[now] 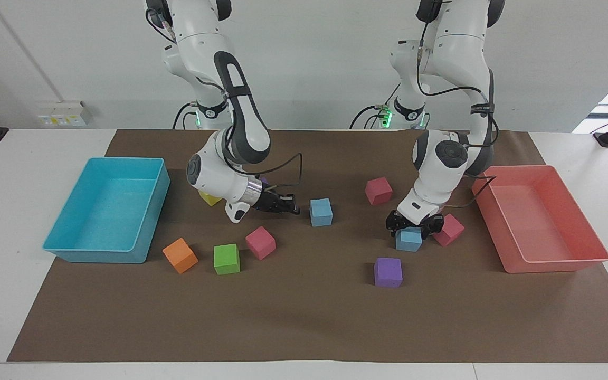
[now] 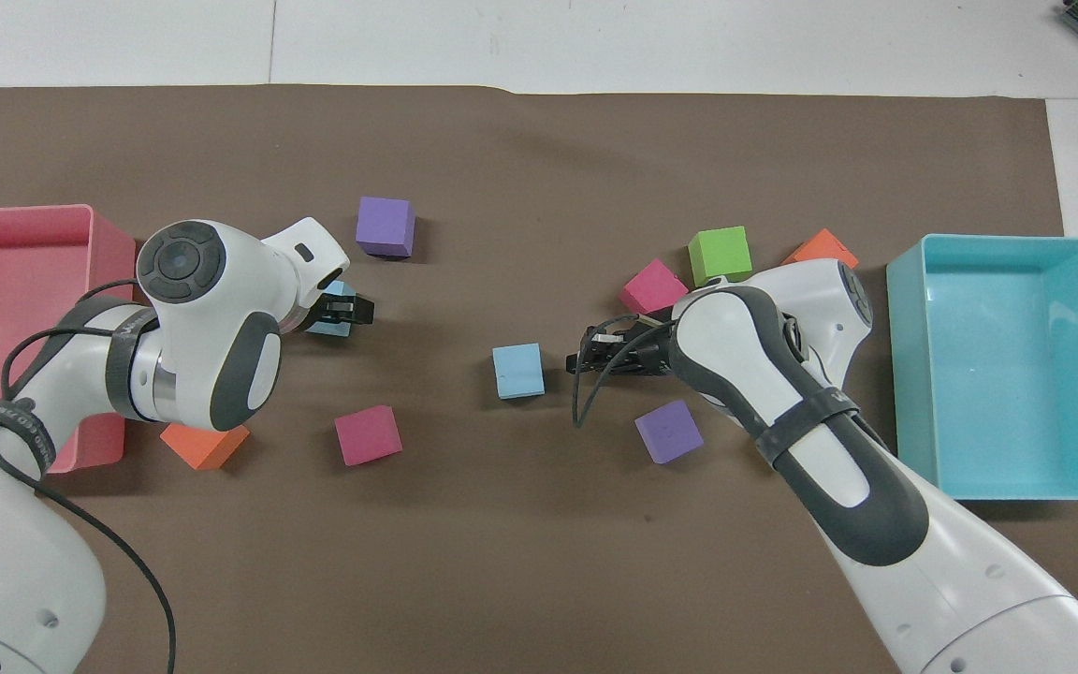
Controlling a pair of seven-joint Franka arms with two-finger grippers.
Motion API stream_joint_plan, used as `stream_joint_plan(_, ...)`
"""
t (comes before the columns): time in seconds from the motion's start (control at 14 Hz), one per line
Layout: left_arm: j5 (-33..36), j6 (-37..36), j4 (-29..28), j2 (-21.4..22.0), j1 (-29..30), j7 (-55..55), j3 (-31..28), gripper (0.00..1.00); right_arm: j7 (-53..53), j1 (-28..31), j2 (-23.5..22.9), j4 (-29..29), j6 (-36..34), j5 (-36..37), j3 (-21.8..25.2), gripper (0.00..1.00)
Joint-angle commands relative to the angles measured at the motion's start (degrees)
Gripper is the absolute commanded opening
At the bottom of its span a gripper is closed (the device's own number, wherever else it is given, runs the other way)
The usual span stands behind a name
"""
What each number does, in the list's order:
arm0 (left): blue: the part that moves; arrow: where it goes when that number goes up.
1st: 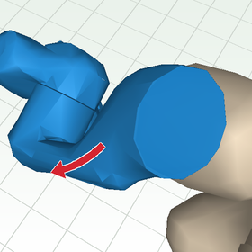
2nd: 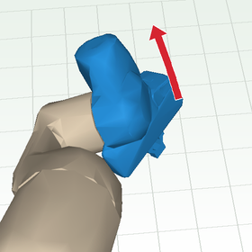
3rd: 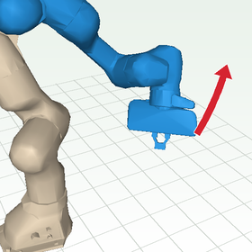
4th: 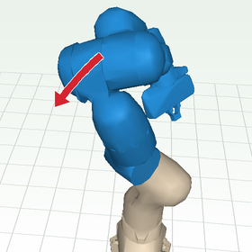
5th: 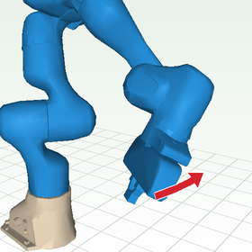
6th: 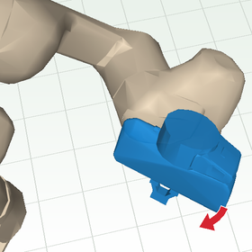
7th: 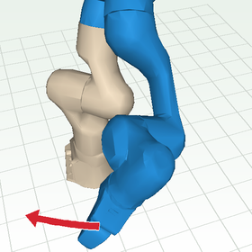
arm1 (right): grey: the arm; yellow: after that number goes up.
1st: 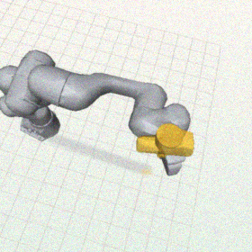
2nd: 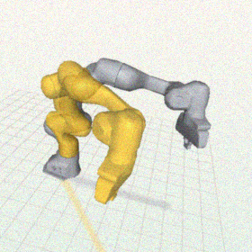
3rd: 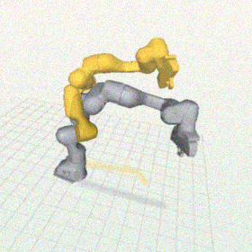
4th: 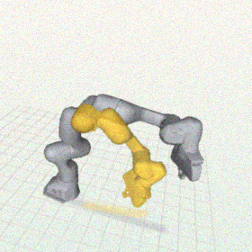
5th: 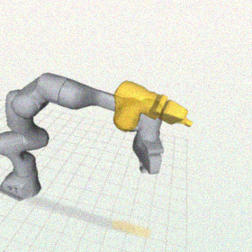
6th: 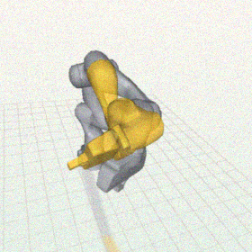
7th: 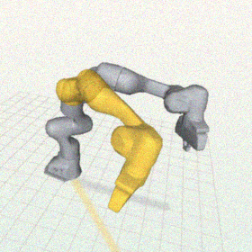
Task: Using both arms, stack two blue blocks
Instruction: 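Grasp the second blue cube with the left gripper and lift it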
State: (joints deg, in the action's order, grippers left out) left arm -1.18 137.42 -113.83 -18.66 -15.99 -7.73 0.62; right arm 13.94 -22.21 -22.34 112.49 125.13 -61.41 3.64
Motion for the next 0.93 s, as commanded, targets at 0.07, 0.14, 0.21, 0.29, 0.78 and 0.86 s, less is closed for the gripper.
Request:
stream_joint_plan(0.07, 0.5, 1.4, -1.9, 1.3, -1.1, -1.9, -0.9, 1.0, 4.5, 1.6, -0.1, 0.6, -1.8, -5.6, -0.5, 0.0)
stream_joint_plan(0.14, 0.5, 1.4, -1.9, 1.3, -1.1, -1.9, -0.9, 0.88, 5.5, 1.4, -0.2, 0.8, -1.9, -6.2, -0.4, 0.0)
stream_joint_plan(0.21, 0.5, 1.4, -1.8, 1.3, -1.1, -1.9, -0.9, 0.74, 5.5, 1.5, -0.1, 1.0, -2.1, -6.2, -0.4, 0.0)
stream_joint_plan(0.29, 0.6, 1.4, -1.7, 1.3, -1.1, -1.9, -1.0, 0.59, 5.5, 1.4, -0.2, 1.0, -2.0, -6.2, -0.4, 0.0)
stream_joint_plan(0.78, 1.0, -0.7, -1.0, 3.0, -1.2, -2.8, -1.1, 0.26, 5.5, 1.1, -0.1, 1.0, -1.6, -6.2, -0.4, 0.0)
stream_joint_plan(0.86, 1.0, -2.0, -0.9, 4.1, -1.2, -3.3, -1.1, 0.26, 5.5, 1.2, -0.1, 1.0, -1.7, -6.2, -0.4, 0.0)
